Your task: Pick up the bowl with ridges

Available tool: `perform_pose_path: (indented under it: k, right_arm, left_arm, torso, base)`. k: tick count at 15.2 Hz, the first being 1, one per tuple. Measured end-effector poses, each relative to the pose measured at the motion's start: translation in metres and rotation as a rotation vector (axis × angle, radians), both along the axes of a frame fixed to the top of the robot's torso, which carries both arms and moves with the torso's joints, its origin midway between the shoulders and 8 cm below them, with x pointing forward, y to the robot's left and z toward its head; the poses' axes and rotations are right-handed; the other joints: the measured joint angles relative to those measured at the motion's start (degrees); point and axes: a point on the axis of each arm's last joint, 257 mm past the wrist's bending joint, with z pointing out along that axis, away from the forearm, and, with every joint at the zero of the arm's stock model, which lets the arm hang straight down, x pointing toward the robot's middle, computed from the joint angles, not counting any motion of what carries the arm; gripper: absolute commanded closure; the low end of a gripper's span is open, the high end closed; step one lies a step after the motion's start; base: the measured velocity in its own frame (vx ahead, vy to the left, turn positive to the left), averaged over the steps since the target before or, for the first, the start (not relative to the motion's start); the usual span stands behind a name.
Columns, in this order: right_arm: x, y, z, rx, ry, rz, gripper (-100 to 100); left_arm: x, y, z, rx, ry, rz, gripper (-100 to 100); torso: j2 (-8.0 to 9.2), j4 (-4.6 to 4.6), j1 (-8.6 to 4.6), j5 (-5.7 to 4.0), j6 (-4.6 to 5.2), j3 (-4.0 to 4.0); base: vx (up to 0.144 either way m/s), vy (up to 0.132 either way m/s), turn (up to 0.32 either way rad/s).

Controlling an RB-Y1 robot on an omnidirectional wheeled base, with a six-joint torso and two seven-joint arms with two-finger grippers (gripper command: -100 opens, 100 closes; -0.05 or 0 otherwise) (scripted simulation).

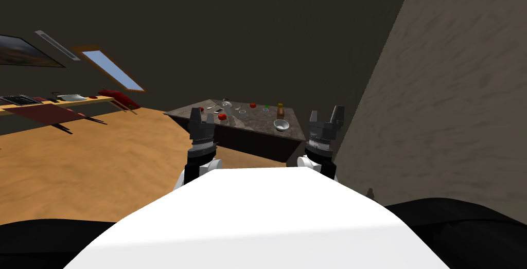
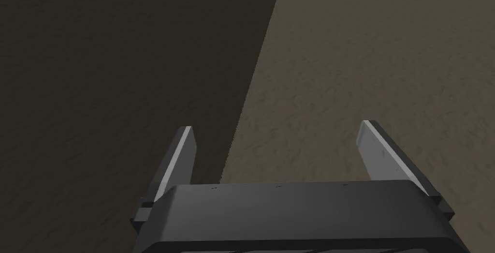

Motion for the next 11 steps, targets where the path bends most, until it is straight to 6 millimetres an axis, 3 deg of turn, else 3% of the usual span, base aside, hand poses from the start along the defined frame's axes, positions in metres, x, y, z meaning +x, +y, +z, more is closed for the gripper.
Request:
perform_pose_path:
  k: [3,11]
  right_arm:
    - [0.006,0.005,-0.009,-0.047,0.035,0.016,-100]
    - [0.033,0.013,-0.067,-0.215,0.217,0.046,-100]
  left_arm:
    - [0.0,0.0,0.0,0.0,0.0,0.0,0]
    - [0.0,0.0,0.0,0.0,0.0,0.0,0]
  torso:
    - [-0.04,-0.01,0.08,0.01,0.0,-0.02]
    - [-0.14,-0.03,0.27,0.06,0.0,-0.08]
  base:
    - [0.014,0.035,0.012]
    - [0.028,0.058,0.013]
